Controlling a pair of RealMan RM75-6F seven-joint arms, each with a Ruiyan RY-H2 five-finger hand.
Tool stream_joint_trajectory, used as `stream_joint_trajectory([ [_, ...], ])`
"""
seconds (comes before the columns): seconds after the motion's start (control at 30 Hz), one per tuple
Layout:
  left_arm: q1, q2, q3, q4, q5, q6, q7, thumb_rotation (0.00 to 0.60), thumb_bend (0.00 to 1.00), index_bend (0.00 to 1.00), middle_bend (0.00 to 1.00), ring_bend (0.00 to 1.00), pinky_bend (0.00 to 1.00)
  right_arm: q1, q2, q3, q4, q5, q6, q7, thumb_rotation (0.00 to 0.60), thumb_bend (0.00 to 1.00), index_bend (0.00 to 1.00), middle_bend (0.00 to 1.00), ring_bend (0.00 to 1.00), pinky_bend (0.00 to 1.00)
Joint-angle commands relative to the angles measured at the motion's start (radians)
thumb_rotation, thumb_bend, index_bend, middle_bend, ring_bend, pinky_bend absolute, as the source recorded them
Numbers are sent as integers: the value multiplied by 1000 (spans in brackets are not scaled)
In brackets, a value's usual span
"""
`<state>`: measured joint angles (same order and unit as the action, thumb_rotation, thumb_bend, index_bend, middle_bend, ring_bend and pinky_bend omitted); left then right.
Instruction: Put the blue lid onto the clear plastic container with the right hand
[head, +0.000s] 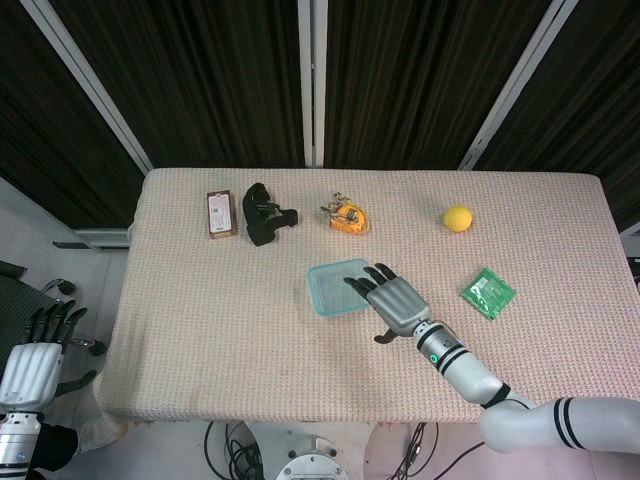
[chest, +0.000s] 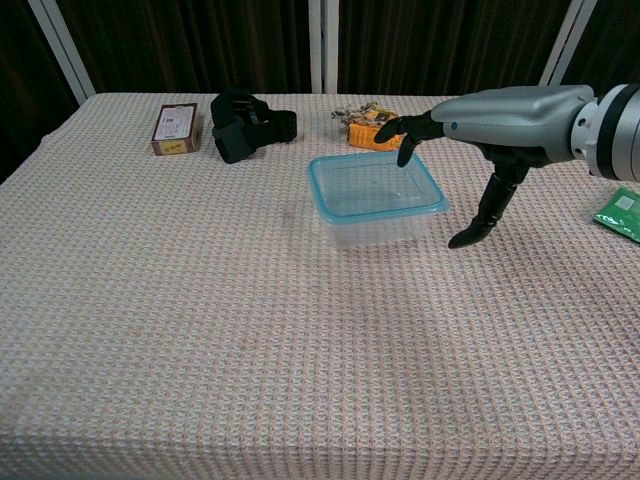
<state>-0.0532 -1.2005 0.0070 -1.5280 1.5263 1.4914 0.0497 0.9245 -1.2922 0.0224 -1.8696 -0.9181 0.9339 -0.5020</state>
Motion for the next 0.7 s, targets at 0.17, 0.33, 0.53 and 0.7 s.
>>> stream_joint_trajectory([
  [0.17,5,2,2,-7,-1,4,7,600,74,134,30,0,0,70,-75,25,13,44,-62,-67,600,0,0,160,0,0],
  [0.33,11,2,3,-8,-6,7,6,600,75,134,30,0,0,100,-127,9,43,86,-80,-112,600,0,0,161,0,0],
  [0.53,14,-2,4,-1,-9,4,1,600,75,134,30,0,0,112,-158,-12,74,129,-79,-141,600,0,0,163,0,0],
  [0.7,11,-4,3,2,-7,0,0,600,75,134,30,0,0,113,-165,-23,80,141,-70,-149,600,0,0,168,0,0],
])
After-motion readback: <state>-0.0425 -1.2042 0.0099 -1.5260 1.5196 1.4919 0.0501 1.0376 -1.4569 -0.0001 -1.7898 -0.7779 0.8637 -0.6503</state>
